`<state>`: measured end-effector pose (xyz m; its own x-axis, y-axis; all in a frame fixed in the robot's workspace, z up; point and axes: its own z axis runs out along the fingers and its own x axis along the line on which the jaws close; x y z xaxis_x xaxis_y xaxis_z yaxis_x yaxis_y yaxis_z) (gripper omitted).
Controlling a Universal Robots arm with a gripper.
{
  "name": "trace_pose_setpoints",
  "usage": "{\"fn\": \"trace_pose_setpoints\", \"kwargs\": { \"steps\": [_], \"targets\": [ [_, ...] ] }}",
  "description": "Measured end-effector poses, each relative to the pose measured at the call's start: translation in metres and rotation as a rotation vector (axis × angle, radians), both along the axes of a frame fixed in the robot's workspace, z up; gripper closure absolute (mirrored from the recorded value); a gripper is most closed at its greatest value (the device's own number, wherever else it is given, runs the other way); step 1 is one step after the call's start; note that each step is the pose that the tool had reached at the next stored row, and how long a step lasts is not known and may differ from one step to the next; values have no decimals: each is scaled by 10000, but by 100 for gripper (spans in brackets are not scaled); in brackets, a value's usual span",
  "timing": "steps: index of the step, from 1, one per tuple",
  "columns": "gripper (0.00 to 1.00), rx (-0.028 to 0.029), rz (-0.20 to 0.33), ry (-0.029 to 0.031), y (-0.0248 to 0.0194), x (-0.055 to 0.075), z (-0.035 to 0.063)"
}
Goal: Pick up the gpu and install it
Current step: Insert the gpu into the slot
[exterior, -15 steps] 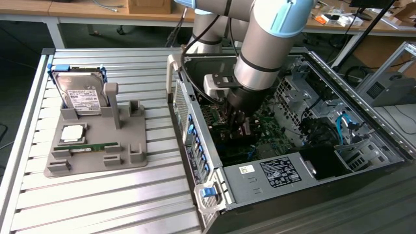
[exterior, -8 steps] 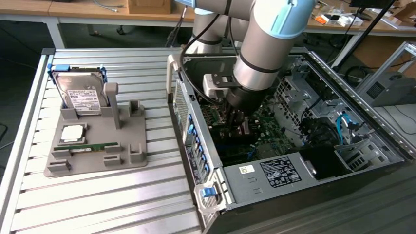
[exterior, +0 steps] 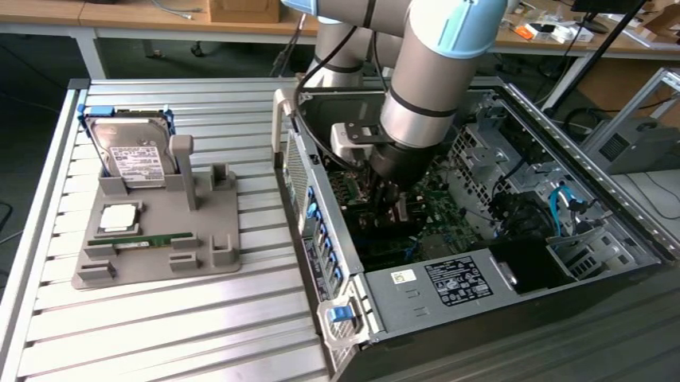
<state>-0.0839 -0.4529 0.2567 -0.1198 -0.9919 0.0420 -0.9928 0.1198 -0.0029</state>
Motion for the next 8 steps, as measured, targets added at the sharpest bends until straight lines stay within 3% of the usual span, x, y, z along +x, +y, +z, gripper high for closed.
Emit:
{"fn": "trace_pose_setpoints", "kwargs": {
  "steps": [1, 8],
  "targets": [
    [73, -23, 0, 1, -1, 0, 0],
    [73, -27, 1, -4, -1, -1, 49]
  ]
}}
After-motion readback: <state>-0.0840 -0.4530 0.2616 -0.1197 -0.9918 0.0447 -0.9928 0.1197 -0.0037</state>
